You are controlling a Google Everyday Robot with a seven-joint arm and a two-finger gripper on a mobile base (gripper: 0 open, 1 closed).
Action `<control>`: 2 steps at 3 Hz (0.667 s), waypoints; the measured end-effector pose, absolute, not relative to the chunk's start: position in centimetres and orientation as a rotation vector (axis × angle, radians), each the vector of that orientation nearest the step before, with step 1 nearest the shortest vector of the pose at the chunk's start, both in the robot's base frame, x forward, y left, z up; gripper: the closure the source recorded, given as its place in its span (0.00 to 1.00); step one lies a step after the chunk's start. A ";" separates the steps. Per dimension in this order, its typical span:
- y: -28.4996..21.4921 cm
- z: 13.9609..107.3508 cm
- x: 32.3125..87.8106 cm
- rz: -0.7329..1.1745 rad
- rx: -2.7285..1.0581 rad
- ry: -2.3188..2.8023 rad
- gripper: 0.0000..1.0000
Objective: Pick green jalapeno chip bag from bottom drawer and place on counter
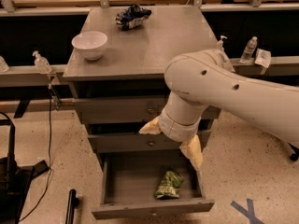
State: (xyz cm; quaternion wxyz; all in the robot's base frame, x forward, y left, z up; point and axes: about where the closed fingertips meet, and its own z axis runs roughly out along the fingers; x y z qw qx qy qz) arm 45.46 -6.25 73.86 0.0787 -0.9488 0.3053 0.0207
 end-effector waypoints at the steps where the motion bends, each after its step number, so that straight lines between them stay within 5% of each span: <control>1: -6.2 73.9 45.5 0.062 -2.835 0.928 0.00; 2: -6.6 72.3 46.1 0.061 -2.840 0.873 0.00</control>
Offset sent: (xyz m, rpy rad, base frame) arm 0.0426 -0.0255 -0.1073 0.0761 -0.0428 0.2304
